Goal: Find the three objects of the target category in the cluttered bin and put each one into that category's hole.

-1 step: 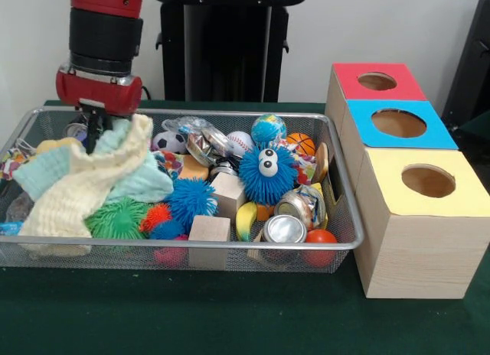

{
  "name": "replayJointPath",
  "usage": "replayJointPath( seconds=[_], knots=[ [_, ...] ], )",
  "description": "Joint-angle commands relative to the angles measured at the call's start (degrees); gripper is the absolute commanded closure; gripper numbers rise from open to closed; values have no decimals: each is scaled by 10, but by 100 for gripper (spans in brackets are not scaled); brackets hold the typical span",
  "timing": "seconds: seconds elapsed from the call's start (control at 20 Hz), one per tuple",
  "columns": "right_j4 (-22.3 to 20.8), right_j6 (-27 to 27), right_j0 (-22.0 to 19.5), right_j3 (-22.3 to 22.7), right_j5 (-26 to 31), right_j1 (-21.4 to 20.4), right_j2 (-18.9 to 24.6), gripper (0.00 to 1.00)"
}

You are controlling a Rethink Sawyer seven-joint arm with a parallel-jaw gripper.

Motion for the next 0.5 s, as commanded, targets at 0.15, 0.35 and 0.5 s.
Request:
replayJointPath(
  seconds=[0.15, 0.35, 0.5],
  knots=[
    [71, 120, 48, -47, -108, 49, -13, 100],
    [97, 110, 60, -53, -142, 79, -14, 100],
    [111, 100, 64, -53, -152, 95, -13, 100]
  ],
)
